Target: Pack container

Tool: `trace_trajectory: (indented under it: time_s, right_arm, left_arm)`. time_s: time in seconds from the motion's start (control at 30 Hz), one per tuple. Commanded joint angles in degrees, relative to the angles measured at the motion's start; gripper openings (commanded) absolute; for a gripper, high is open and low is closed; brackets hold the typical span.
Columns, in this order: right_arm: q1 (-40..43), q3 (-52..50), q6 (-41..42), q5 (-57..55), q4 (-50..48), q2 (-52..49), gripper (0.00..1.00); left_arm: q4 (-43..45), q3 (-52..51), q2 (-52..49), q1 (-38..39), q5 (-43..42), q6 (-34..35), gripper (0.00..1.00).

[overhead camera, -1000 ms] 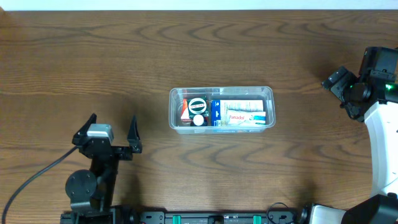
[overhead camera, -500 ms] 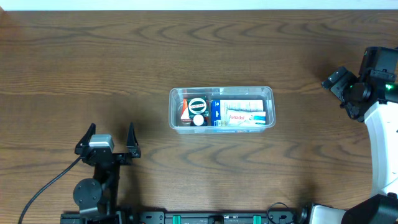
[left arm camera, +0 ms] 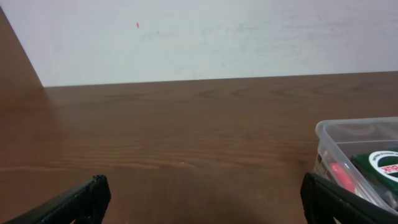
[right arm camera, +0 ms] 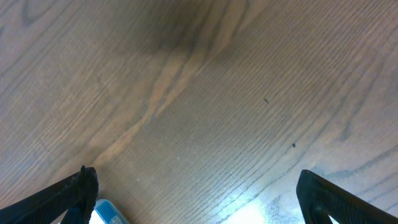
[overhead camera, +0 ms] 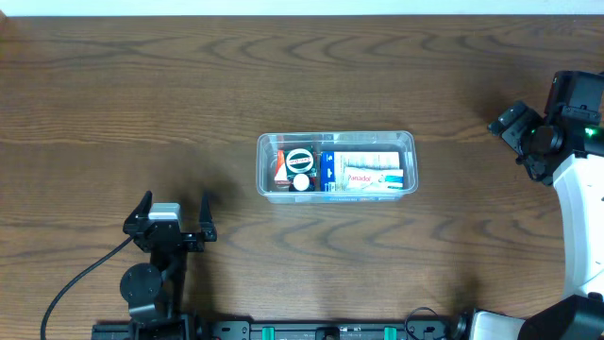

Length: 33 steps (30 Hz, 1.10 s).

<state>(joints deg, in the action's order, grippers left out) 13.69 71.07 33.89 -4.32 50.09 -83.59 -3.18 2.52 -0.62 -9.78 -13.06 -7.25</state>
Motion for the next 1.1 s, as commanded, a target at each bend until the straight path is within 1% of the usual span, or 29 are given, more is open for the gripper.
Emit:
trace_trajectory:
  time_s: [0.0,0.33,0.4,0.5,0.57,0.77,0.87,1.07]
  right_arm:
    - [0.59,0.26,0.35,-0.20,0.09,0.00,0.99]
    - [0.59,0.26,0.35,-0.20,0.09,0.00,0.99]
    - [0.59,0.26,0.35,-0.20,0.09,0.00,0.99]
    - [0.59,0.26,0.35,-0.20,0.09,0.00,0.99]
    - [0.59,0.26,0.35,-0.20,0.09,0.00,0.99]
    - [0.59,0.26,0.35,-0.20,0.09,0.00,0.99]
    - [0.59,0.26,0.35,-0.20,0.09,0.00,0.99]
    - [0.59,0.26,0.35,-0.20,0.09,0.00,0.99]
  left_arm:
    - [0.28,-2.29,0.52,-0.44,0.63,-1.29,0.98]
    - [0.28,-2.29,0.52,-0.44,-0.04,-0.33,0.98]
    - [0.31,-2.29,0.52,-0.44,-0.04,1.03,0.98]
    - [0.35,-2.29,0.52,-0.44,-0.04,5.42,0.98]
    - [0.55,-2.29,0.52,-0.44,0.04,5.60,0.98]
    - [1.11,-2.29,0.52,-0.44,7.41,5.42,0.98]
    - [0.42,-2.29,0.52,-0.24,8.90,5.40,0.98]
    - [0.26,-2.29,0.52,6.56,14.95,4.07,0.98]
